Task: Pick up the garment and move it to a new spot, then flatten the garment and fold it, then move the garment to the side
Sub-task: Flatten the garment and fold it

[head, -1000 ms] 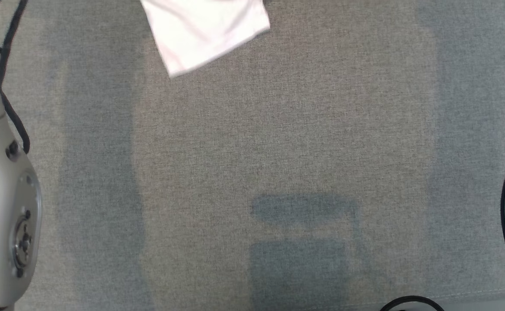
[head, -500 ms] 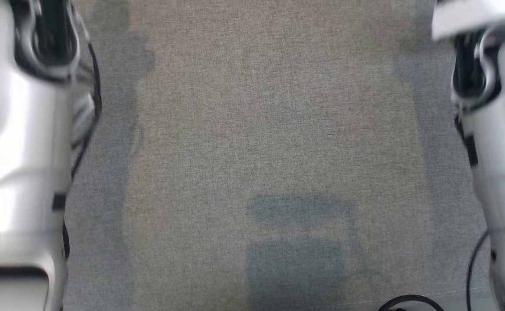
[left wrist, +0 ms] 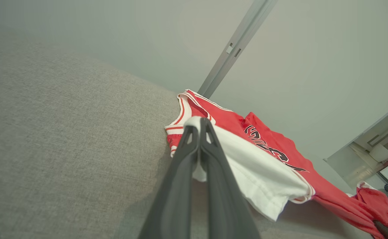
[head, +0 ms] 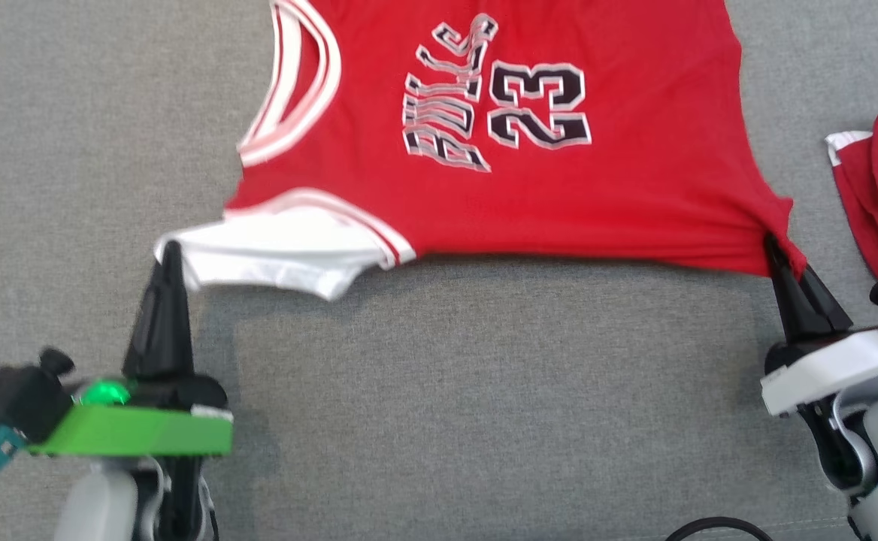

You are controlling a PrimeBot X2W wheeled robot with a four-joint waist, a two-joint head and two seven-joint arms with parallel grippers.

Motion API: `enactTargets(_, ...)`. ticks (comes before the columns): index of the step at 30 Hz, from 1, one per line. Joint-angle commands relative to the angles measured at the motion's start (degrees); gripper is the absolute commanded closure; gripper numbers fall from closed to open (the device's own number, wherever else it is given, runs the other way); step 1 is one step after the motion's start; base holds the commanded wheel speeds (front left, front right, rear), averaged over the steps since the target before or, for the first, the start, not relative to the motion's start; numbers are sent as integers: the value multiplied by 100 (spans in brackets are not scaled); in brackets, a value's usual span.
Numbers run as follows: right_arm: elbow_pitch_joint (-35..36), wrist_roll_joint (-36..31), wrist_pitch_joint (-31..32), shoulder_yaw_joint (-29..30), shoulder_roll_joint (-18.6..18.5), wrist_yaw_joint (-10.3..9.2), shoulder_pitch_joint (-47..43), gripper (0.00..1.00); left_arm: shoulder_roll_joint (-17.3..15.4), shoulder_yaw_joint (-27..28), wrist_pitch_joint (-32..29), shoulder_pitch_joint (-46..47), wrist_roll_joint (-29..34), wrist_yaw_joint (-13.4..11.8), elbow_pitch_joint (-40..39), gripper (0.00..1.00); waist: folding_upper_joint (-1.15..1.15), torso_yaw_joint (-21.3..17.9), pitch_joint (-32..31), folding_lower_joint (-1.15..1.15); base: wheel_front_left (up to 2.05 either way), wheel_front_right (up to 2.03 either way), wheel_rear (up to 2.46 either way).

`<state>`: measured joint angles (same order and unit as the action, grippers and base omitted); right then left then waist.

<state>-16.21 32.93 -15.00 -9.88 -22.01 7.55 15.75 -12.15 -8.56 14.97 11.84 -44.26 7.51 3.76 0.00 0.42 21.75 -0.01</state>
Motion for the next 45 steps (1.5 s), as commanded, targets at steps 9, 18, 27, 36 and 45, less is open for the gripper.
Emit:
enactTargets(9,68,-417,-24,512,-297,-15,-1422,100,850,358,29,-2073,664,-20,-686,100,0,350,-856,1,0,0,0)
enactTargets(18,961,-317,-24,956,-254,-13,-2677,100,915,-208,28,-2735,685,-47,-1107,100,0,466,-683,1,0,0,0)
enactTargets(27,1701,92,971,445,-726,-12,-2477,100,650,-356,-731,-1751,888,-202,-1544,100,0,59,-551,1,0,0,0)
enactTargets(36,2160,469,2492,326,-1247,-12,-1785,100,332,-142,-1929,-917,655,-621,-1965,100,0,-389,-430,1,0,0,0)
enactTargets(45,2384,1235,4688,-246,-1646,-12,-853,100,-141,-181,-2935,-386,750,-838,-1970,100,0,-588,-275,1,0,0,0)
